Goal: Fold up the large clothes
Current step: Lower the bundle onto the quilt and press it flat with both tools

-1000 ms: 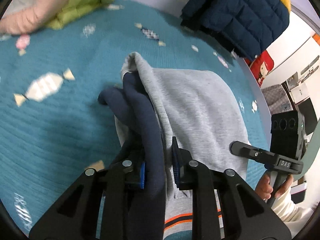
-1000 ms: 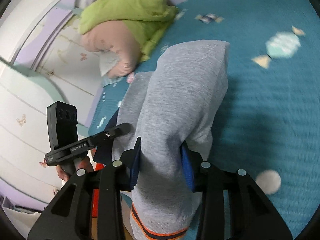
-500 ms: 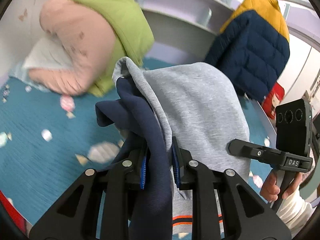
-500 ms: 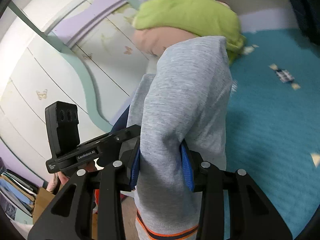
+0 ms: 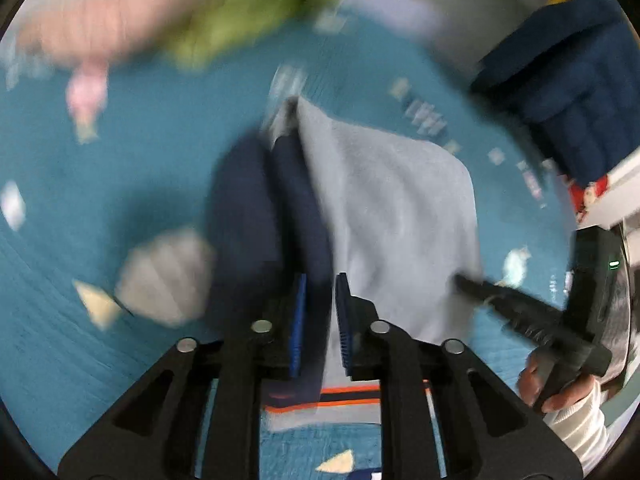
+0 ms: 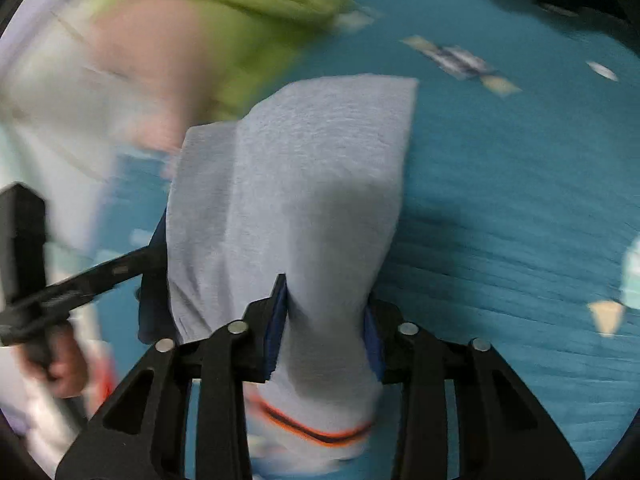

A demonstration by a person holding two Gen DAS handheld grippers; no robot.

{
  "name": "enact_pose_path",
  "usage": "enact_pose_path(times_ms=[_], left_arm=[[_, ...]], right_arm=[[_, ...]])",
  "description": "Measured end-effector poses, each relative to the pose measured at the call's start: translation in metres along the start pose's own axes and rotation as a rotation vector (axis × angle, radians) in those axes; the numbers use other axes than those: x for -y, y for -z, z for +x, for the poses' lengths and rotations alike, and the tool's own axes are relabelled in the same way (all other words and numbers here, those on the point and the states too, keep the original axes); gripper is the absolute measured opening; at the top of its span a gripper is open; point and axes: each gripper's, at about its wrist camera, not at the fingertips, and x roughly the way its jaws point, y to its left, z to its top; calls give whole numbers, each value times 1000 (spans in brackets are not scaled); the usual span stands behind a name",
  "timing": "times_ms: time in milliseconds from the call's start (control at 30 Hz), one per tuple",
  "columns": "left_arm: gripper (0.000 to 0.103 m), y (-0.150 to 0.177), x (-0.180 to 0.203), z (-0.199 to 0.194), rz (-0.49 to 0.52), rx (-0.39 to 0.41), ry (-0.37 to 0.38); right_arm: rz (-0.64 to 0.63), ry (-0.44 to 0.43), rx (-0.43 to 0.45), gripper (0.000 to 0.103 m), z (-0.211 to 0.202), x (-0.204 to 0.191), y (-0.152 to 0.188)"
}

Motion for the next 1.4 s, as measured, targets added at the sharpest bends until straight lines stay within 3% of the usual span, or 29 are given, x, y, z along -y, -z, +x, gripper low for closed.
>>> enact_pose_path(times_ms=[33,100,200,300,433,533,600,633,667,700,767,800,867,933,1000,1100,1167,1233,1333,1367,1400], left_arm=[[15,8,-9,12,-8,-6,-30],[19,18,-26,9,-9,31,28],[27,15,-40,-14,-40,64,34],[27,8,-27,-52,28,192,-92],[27,-3,-3,-87,53,293,-49],[27,-6,22,-63,82,272,-18],[27,-4,29,-25,52,196,-13],[26,1,28,-3,36,143,-70],[22,5,24,11,38,109,-139],[2,11,20,25,61,81,-188],[2,27,0,26,77,117,-124],[2,30,-12,16,34,120,-74],[3,25,-17,-2,3,143,-97],[3,16,-9,-22,46,225,-180],[3,-3,-5,-34,39,257,-106],[3,-31,11,-29,55,294,-90],[3,-47,22,-14,58,283,-60],[3,-67,30,12,49,256,-28],[2,-84,17,58,-8,210,-127],[2,-87,9,73,-43,178,-128],[2,-86,-6,82,-92,161,-63]], right_arm=[[41,-32,-13,29,0,12,-2],[77,-74,-35,29,-13,19,-8],[-65,-11,77,30,-51,-9,-21],[-145,-42,154,30,-79,-32,-28],[-228,-13,163,30,-63,-58,-37],[-171,-85,84,29,-30,-56,-36],[-183,-29,1,25,2,-55,-23],[-191,-3,-26,19,10,-53,-18],[-200,-7,-26,16,13,-46,-7],[-203,-38,-21,12,7,-37,2],[-199,-87,-30,1,-9,-16,15],[-189,-93,-36,0,-19,-7,19],[-191,-58,-38,0,-34,-2,17],[-216,-31,3,5,-43,-7,8],[-221,-48,62,5,-51,-15,-14],[-215,-31,129,5,-43,-26,-49],[-201,-56,129,5,-22,-35,-72],[-196,-25,114,5,1,-44,-86],[-192,68,13,2,45,-39,-89],[-200,86,-5,0,51,-32,-86],[-202,72,-2,0,50,-25,-83]])
